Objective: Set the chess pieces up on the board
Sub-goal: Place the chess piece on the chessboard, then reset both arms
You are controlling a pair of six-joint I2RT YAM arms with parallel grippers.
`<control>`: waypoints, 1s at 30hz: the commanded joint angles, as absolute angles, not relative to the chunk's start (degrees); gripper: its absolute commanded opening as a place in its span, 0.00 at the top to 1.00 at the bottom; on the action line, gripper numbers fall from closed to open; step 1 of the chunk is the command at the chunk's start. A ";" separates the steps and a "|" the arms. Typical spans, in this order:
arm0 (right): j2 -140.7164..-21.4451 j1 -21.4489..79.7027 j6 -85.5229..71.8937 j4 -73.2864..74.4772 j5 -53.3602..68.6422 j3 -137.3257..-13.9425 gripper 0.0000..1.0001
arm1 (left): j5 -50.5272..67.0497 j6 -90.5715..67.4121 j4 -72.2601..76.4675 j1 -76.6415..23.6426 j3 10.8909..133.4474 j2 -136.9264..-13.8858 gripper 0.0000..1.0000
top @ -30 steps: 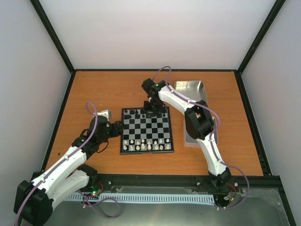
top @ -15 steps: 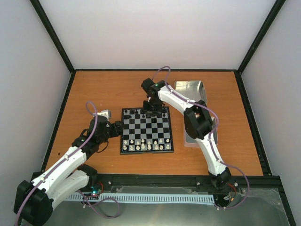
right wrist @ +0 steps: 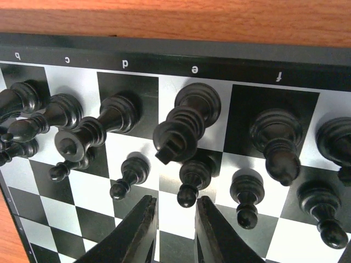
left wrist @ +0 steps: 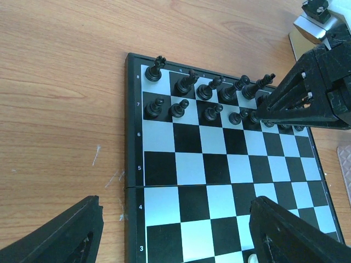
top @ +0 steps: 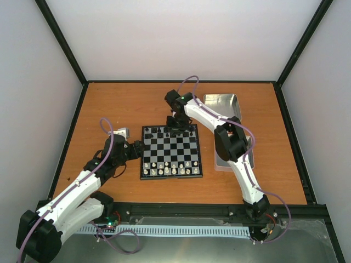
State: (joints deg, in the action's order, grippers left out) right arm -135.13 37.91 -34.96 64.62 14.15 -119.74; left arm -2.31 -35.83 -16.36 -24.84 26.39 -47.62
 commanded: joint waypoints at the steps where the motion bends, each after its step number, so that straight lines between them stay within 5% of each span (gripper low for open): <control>1: -134.89 37.53 -34.30 65.73 14.15 -122.06 0.77 | -2.20 -34.68 -15.56 -24.43 27.16 -47.53 0.26; 9: -126.59 36.72 -33.57 63.91 9.81 -116.77 0.70 | -2.31 -35.26 -17.36 -24.39 27.98 -46.27 0.25; 20: -92.02 34.31 -31.18 48.91 -6.89 -82.20 0.55 | -2.47 -34.09 -26.53 -24.26 35.15 -39.16 0.18; 24: -77.67 33.87 -29.31 47.75 -15.67 -73.10 0.50 | -2.68 -31.48 -30.00 -24.26 38.96 -34.45 0.01; 30: -54.71 33.83 -25.90 48.35 -26.50 -63.33 0.40 | -3.44 -25.37 -34.26 -24.26 44.19 -28.51 0.00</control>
State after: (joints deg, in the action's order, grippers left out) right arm -65.41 34.11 -29.02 49.63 -16.19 -67.29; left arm -2.35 -31.14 -30.24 -24.73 40.32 -32.18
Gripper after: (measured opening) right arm 0.572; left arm 0.997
